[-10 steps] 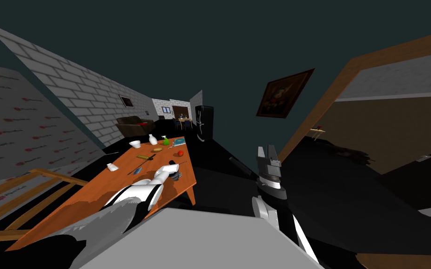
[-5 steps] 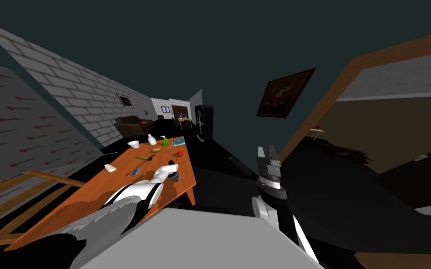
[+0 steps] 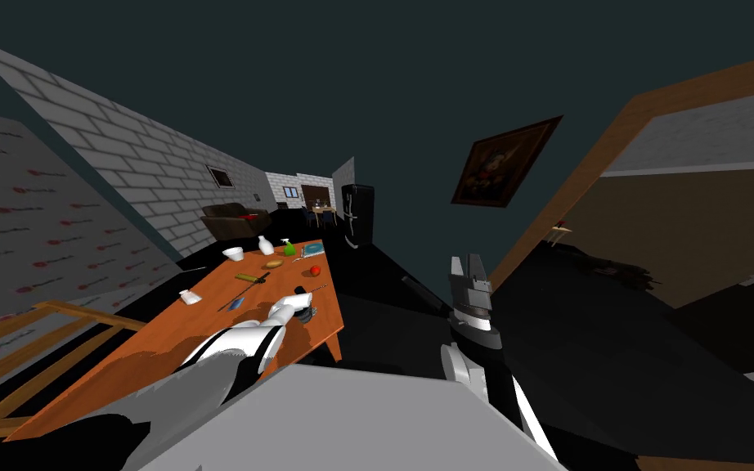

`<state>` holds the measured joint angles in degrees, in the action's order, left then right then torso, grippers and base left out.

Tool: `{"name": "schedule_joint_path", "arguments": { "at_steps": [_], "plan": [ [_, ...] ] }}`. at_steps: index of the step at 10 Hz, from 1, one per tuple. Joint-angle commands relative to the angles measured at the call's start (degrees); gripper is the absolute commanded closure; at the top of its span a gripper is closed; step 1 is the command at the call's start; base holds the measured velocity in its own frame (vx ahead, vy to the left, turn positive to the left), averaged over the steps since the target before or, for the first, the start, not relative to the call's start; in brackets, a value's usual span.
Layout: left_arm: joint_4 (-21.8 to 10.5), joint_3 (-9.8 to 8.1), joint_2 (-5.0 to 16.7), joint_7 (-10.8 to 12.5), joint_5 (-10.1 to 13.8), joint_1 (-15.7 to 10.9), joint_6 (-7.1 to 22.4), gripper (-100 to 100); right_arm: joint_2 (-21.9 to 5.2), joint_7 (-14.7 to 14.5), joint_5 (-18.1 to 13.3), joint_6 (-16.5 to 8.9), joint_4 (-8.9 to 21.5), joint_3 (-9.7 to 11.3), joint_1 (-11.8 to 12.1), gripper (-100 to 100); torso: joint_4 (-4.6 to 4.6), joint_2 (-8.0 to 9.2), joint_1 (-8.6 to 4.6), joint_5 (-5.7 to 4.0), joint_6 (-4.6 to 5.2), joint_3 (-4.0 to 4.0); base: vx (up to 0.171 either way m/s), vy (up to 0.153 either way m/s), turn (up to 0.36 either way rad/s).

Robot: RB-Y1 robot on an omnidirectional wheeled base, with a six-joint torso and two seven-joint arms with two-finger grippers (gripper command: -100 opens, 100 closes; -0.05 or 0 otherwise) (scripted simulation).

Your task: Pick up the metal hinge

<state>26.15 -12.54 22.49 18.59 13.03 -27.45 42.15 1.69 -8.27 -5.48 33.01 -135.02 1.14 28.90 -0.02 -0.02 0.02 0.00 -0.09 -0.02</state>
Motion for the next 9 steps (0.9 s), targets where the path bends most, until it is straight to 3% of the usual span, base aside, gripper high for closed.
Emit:
{"name": "schedule_joint_path", "arguments": {
  "at_steps": [1, 4, 5, 6, 8, 9],
  "plan": [
    [0.0, 0.0, 0.0, 0.0, 0.0, 0.0, 0.0, 100, 0.0, 0.0, 0.0, 0.0, 0.0, 0.0, 0.0, 0, 0.0, 0.0, 0.0, 0.0, 0.0, 0.0, 0.0, 0.0, 0.0],
    [0.0, 0.0, 0.0, 0.0, 0.0, 0.0, 0.1, 100, 0.0, 0.0, 0.0, 0.0, 0.0, 0.0, 0.0, 0, 0.0, 0.02, 0.03, 0.03, 0.01, 0.01, 0.0, 0.0, 0.0],
    [0.0, 0.0, 0.0, 0.0, 0.0, 0.0, 0.0, 0, 0.0, 0.0, 0.0, 0.0, 0.0, 0.0, 0.0, 0, -0.01, 0.01, 0.04, 0.03, 0.01, 0.0, 0.0, 0.0, 0.0],
    [0.2, -0.08, 1.0, 0.0, 0.3, -1.5, 1.9, 100, 0.0, 0.0, 0.0, 0.0, 0.0, 0.0, 0.0, 0, -0.01, 0.01, 0.04, 0.03, 0.01, 0.0, -0.049, -0.025, -0.029],
    [1.7, -0.14, 1.0, 0.0, 0.3, -0.6, 2.5, 100, 0.0, 0.0, 0.0, 0.0, 0.0, 0.0, 0.0, 0, 0.03, 0.27, -0.11, 0.0, 0.02, 0.14, -0.055, -0.025, -0.008],
    [1.4, -0.13, 1.0, -0.1, 0.4, -0.8, 2.4, 0, 0.0, 0.0, 0.0, 0.0, 0.0, 0.0, 0.0, 0, 0.03, 0.18, -0.05, 0.01, 0.0, 0.1, -0.006, -0.003, 0.001]
  ]
}}
